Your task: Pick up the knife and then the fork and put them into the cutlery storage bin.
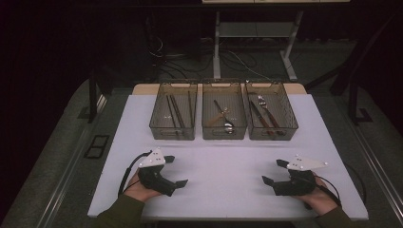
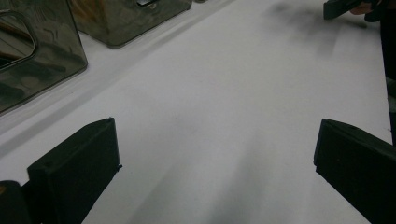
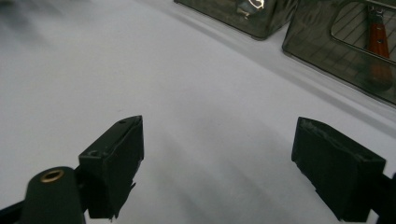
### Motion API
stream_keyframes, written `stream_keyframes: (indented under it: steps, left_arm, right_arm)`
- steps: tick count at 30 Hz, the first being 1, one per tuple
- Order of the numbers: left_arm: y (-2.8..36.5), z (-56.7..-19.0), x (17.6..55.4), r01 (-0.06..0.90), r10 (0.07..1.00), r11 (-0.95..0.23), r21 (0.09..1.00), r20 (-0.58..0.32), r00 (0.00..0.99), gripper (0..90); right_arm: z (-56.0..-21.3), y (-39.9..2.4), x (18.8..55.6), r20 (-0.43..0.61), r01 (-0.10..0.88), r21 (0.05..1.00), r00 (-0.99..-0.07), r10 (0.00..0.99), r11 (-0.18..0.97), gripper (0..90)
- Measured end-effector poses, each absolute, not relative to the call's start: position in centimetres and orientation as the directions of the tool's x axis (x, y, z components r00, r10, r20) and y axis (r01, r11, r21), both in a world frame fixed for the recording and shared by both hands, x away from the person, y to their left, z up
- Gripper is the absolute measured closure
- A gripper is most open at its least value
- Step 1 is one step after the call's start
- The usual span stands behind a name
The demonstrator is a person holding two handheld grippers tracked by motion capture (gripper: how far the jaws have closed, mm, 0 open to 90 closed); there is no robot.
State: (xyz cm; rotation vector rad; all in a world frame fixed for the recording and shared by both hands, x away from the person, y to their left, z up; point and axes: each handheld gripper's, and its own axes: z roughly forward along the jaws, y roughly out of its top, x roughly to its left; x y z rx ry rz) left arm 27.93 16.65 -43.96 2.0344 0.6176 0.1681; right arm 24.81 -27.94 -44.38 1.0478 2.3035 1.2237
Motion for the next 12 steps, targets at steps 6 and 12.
stream_keyframes:
  steps: [6, 12]
  left_arm:
    - [16.62, -43.95, 27.90, 0.355, 0.488, -0.409, 0.841, -0.126, 0.863, 0.0]
    - [16.57, -43.99, 27.90, 0.360, 0.491, -0.401, 0.842, -0.134, 0.861, 0.0]
  right_arm:
    - [-44.73, -27.93, 24.90, 0.024, 0.450, 0.800, -0.684, 0.729, 0.396, 17.0]
    - [-44.66, -27.94, 24.87, 0.027, 0.449, 0.805, -0.680, 0.732, 0.388, 17.0]
